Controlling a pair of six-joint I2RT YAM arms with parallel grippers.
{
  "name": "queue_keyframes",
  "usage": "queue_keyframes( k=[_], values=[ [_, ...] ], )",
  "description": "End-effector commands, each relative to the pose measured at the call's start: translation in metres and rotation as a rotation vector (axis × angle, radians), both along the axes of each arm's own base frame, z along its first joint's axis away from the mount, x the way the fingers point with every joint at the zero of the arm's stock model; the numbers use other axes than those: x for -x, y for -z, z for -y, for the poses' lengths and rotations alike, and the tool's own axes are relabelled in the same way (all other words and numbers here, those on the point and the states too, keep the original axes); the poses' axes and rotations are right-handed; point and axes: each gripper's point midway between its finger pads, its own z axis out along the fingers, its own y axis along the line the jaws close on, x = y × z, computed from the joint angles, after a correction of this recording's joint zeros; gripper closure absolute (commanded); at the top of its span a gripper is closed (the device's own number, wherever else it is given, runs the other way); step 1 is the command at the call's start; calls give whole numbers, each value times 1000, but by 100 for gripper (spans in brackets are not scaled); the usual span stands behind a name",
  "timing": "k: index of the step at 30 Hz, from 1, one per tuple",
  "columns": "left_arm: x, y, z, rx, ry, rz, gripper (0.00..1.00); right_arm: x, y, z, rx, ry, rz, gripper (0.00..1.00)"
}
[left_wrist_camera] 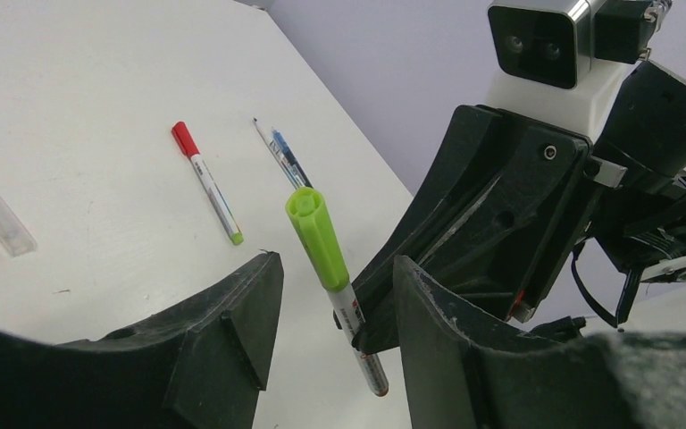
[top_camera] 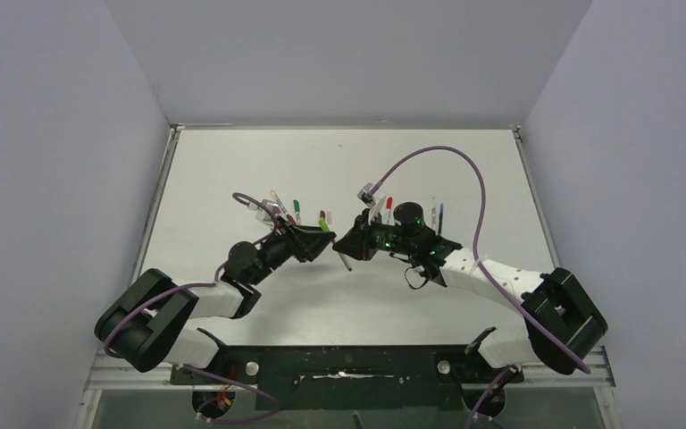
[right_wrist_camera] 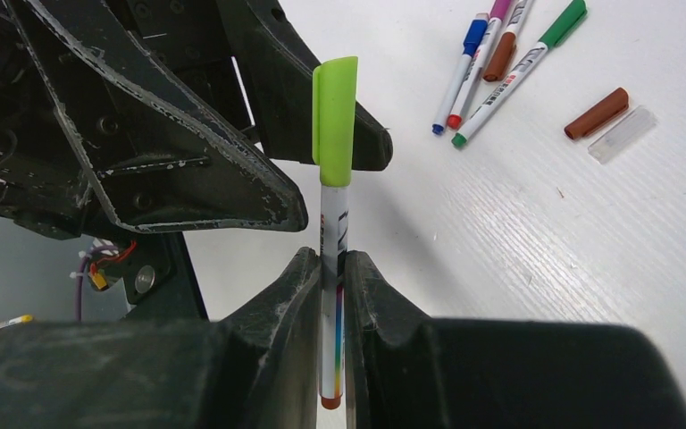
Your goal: Open the pen caps
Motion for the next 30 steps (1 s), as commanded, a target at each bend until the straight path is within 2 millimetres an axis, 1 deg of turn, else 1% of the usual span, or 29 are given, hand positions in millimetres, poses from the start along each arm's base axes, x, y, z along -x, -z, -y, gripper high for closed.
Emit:
queue_keyframes(
  k=[1,5,9,11,16,19,21,26,30],
  values=[
    [-2,-35,3,67,16,107,54,-9,-27,-11,-42,-8,85,100],
    [-2,-35,2,69,14,110,54,-7,-23,-14,-32,-23,77,100],
    [-3,-35,-1,70,-2,106,47,-4,-19,-18,-22,-34,71,100],
    [-4,-36,-2,70,-9,105,46,-4,-18,-19,-18,-36,69,100],
    [-5,-35,-4,70,-19,101,47,-3,-17,-21,-14,-38,71,100],
    [-5,-35,-4,67,-18,102,54,-4,-17,-20,-13,-36,70,100],
    [-5,-34,-2,66,-11,101,60,-4,-17,-21,-13,-36,70,100],
    [-6,-32,3,60,15,93,81,-4,-17,-20,-10,-33,72,100],
    [-6,-31,7,67,36,87,87,-4,-17,-20,-10,-31,73,100]
  ],
)
